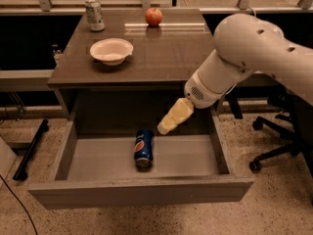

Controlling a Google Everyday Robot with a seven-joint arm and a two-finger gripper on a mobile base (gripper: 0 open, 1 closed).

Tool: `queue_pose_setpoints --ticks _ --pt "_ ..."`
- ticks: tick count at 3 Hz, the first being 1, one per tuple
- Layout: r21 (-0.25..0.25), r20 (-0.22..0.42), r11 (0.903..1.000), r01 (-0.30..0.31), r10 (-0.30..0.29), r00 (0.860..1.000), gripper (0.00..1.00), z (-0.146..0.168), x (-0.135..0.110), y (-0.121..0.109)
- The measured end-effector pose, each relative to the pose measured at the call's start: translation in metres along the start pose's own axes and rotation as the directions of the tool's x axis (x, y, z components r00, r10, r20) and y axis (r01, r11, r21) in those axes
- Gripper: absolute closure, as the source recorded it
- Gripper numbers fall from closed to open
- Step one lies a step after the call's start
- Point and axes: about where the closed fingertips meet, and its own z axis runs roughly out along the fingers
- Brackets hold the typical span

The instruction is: Pick pepsi can from top drawer and place on counter

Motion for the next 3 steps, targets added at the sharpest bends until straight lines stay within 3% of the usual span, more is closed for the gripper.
queue_pose_setpoints --ticks 1,3 --pt "-0.01 -0.03 0.9972 -0.074 0.074 0.997 0.0 0.034 -0.004 -0.004" --pt "-0.01 -0.083 0.9767 -0.214 0.213 0.974 0.0 0.092 -0.016 -0.015"
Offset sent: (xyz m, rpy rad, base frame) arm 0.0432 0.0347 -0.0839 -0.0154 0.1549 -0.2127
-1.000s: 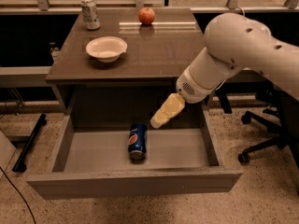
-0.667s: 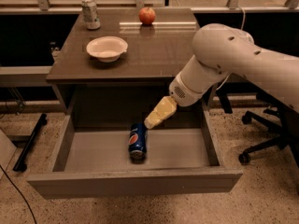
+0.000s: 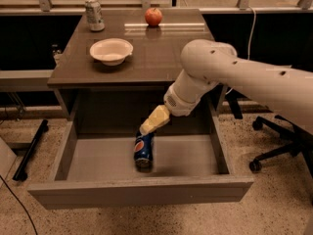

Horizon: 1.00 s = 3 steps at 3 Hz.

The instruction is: Pick pepsi can from top drawer and place on counter

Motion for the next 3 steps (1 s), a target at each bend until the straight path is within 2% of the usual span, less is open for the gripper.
queue_pose_setpoints --ticks 1,2,3 --pt "-0.002 -0.003 1.0 -0.008 0.008 1.0 0.0 0.002 0.0 0.001" --pt "0.006 -0.043 0.9995 -0.032 0.032 0.999 0.0 0.012 0.003 0.0" --pt "-0.003 -0.077 0.9948 -0.102 0.101 0.992 0.0 0.036 0.007 0.0"
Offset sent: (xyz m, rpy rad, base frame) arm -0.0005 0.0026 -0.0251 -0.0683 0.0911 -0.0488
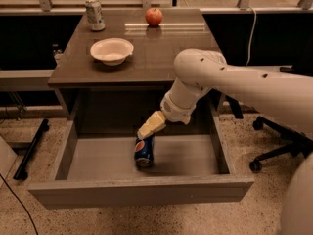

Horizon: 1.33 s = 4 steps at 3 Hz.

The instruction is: Pick pepsi can from top drawer and place on counter

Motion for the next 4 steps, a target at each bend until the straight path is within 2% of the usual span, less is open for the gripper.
queue_pose_setpoints --ticks 1,2,3,4 --pt "-0.015 -0.032 0.9972 -0.074 0.073 0.997 0.0 0.024 0.0 -0.002" --pt "-0.037 -0.049 0.9927 -0.114 0.112 0.992 0.0 0.042 -0.004 0.001" --pt "-0.073 -0.047 0.9757 -0.206 0.203 0.978 0.0 0.058 -0.008 0.007" --pt "-0.126 -0.066 0.9114 -0.392 0.386 0.92 0.03 0.084 -0.011 0.006"
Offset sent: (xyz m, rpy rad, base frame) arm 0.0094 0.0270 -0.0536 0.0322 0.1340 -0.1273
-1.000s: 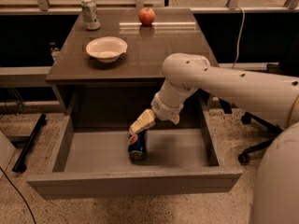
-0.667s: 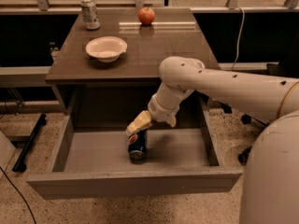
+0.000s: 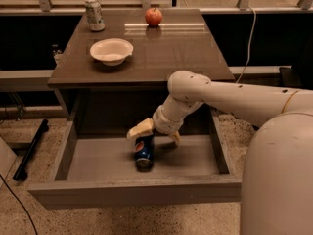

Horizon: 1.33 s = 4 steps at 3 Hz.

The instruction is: Pick pepsi can from top drawer and place on counter

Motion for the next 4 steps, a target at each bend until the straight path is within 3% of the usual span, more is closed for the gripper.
queue_pose_setpoints --ticks 1,2,4 --pt "-0.014 -0.007 0.9987 -0.048 0.048 0.999 0.25 0.005 -0.001 0.0" --pt "-0.018 0.002 0.9985 -0.052 0.052 0.999 0.57 -0.001 -0.001 0.004" --pt "-0.072 0.075 0.9965 -0.042 0.047 0.996 1.0 -0.032 -0.001 0.022"
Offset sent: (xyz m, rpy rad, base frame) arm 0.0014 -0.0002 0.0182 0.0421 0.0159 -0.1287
